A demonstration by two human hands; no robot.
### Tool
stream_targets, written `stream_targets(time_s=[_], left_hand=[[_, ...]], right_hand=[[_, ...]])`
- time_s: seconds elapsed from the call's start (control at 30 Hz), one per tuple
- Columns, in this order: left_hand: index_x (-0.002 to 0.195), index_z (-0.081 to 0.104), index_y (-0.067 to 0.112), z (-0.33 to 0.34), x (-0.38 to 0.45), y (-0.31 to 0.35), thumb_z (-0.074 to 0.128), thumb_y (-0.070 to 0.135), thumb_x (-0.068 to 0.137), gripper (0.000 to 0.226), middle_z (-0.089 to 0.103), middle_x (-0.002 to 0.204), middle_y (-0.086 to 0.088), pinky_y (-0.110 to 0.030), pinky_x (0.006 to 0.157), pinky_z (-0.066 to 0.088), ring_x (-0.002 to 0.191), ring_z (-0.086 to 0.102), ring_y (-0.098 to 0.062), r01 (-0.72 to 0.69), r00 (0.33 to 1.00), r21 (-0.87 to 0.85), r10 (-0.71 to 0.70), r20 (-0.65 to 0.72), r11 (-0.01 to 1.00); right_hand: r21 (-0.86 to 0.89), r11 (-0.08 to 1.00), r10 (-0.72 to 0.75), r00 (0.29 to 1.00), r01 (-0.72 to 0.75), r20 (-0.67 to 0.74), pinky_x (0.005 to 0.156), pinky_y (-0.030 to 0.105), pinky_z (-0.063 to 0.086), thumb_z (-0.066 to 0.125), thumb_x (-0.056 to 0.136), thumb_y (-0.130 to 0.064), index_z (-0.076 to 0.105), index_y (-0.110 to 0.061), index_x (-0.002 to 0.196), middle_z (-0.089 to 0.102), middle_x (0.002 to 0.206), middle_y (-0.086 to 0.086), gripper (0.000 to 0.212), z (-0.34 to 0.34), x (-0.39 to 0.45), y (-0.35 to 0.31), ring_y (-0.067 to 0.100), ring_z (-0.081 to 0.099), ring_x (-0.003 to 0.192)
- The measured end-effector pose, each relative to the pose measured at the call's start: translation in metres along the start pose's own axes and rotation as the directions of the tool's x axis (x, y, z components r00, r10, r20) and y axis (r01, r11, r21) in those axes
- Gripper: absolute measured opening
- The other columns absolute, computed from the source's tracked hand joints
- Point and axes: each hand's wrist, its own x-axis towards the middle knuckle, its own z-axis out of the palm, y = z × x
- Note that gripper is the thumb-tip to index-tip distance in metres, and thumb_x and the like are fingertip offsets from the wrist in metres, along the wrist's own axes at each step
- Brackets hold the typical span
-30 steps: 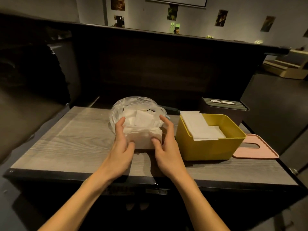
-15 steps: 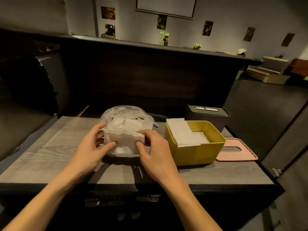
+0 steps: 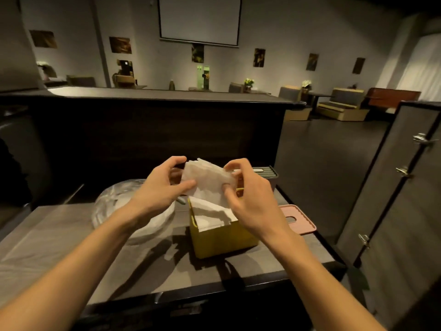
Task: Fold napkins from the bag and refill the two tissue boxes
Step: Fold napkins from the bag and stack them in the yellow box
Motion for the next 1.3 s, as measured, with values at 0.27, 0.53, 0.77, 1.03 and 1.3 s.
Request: stream_targets(time_s=[0.27, 0.53, 0.77, 1.03, 1.3], left_hand=[[0.127, 0.069, 0.024, 0.067, 0.059, 0.037, 0.056, 0.022, 0.106, 0.025, 0.069, 0.108, 0.011, -0.019, 0.08, 0.054, 0.099, 0.066, -0.005, -0.154, 0.952, 0.204, 0.09, 0.292, 0.967], [0.134, 0.066, 0.014, 0.1, 0.073, 0.025, 0.064, 0.02, 0.101, 0.034, 0.067, 0.129, -0.002, -0.031, 0.098, 0.052, 0.115, 0.065, -0.018, -0.32, 0.926, 0.69, 0.061, 0.372, 0.649], [0.137, 0.061, 0.026, 0.114, 0.056, 0.013, 0.069, 0.028, 0.096, 0.042, 0.068, 0.125, 0.003, -0.038, 0.093, 0.052, 0.115, 0.064, -0.021, -0.413, 0.911, 0.796, 0.223, 0.348, 0.443], [0.11, 0.076, 0.023, 0.112, 0.056, 0.027, 0.069, 0.029, 0.097, 0.016, 0.07, 0.105, 0.002, -0.031, 0.076, 0.05, 0.094, 0.067, -0.018, -0.44, 0.897, 0.818, 0.218, 0.384, 0.37], [0.107, 0.074, 0.013, 0.128, 0.069, 0.019, 0.077, 0.016, 0.09, 0.017, 0.061, 0.087, 0.0, -0.028, 0.068, 0.049, 0.079, 0.06, -0.018, -0.447, 0.841, 0.781, -0.091, 0.533, 0.437]], right_hand=[[-0.316, 0.946, 0.091, 0.995, -0.074, 0.039, 0.072, 0.018, 0.056, 0.059, 0.104, -0.033, 0.052, -0.033, 0.132, 0.069, 0.121, -0.005, 0.029, -0.043, -0.009, 0.038, 0.01, 0.067, 0.09], [-0.434, 0.889, 0.258, 0.944, -0.147, 0.207, 0.083, 0.042, 0.059, 0.054, 0.104, -0.042, 0.06, -0.04, 0.122, 0.07, 0.106, -0.004, 0.019, -0.031, -0.008, 0.048, 0.018, 0.067, 0.091], [-0.604, 0.794, 0.321, 0.89, -0.067, 0.323, 0.091, 0.041, 0.057, 0.061, 0.103, -0.029, 0.069, -0.035, 0.125, 0.068, 0.119, 0.0, 0.024, -0.024, 0.006, 0.042, 0.023, 0.066, 0.104], [-0.678, 0.732, 0.163, 0.949, 0.068, 0.27, 0.088, 0.036, 0.051, 0.067, 0.099, -0.024, 0.066, -0.024, 0.129, 0.059, 0.114, 0.0, 0.03, -0.031, -0.001, 0.032, 0.02, 0.06, 0.102], [-0.689, 0.645, 0.196, 0.799, 0.331, 0.568, 0.11, 0.045, 0.038, 0.061, 0.102, -0.016, 0.066, -0.017, 0.132, 0.07, 0.124, 0.006, 0.031, -0.024, 0.004, 0.037, 0.025, 0.063, 0.115]])
